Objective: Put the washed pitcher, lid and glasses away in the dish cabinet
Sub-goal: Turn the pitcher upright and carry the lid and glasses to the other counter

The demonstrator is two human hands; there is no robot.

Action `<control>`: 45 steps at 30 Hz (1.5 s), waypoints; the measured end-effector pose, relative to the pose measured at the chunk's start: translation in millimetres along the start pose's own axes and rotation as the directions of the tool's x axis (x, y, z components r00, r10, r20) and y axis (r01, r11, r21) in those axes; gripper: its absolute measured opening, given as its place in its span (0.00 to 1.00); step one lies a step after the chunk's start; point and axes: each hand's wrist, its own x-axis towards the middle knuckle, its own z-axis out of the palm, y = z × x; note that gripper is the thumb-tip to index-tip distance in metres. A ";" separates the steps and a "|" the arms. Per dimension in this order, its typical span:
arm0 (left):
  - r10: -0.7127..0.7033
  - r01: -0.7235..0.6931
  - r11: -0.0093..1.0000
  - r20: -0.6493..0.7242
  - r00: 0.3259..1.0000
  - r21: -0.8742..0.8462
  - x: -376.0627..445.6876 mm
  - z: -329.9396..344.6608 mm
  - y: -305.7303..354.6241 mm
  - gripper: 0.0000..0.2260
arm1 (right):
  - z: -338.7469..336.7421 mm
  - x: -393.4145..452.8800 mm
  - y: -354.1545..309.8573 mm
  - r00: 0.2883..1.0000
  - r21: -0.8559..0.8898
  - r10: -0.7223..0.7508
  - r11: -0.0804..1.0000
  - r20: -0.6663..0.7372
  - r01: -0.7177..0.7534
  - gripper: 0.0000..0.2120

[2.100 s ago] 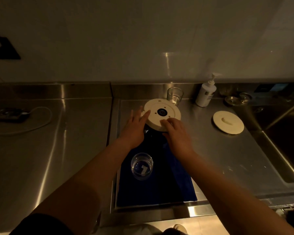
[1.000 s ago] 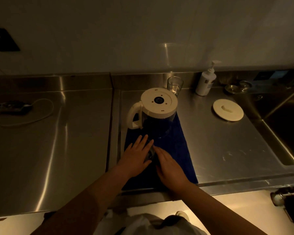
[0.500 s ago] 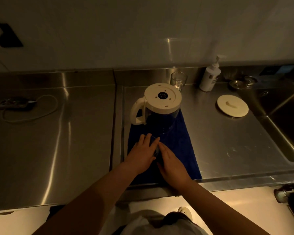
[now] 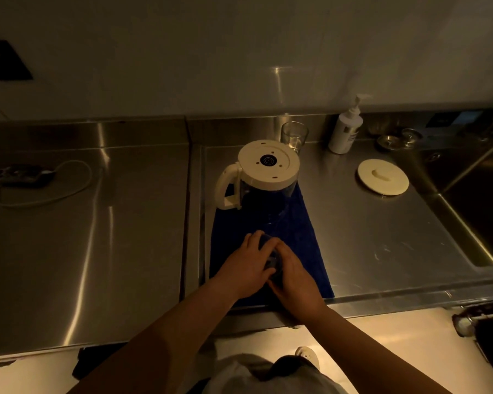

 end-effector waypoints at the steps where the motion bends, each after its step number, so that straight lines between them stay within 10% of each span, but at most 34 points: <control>1: 0.009 -0.009 0.999 -0.008 1.000 0.038 -0.9 -2.5 -1.6 0.28 | 0.0 0.3 -1.7 1.000 0.005 -0.005 1.000 0.001 0.005 0.36; 25: 0.037 -0.040 0.827 0.018 0.999 0.561 -13.3 -8.7 -16.9 0.38 | 17.1 -0.1 -9.5 0.994 -0.145 -0.086 0.985 0.070 0.096 0.38; 45: -0.015 0.015 0.850 -0.003 1.000 0.527 -9.6 -0.2 -25.2 0.42 | 24.5 8.5 1.7 0.980 -0.240 -0.136 0.956 0.143 0.168 0.34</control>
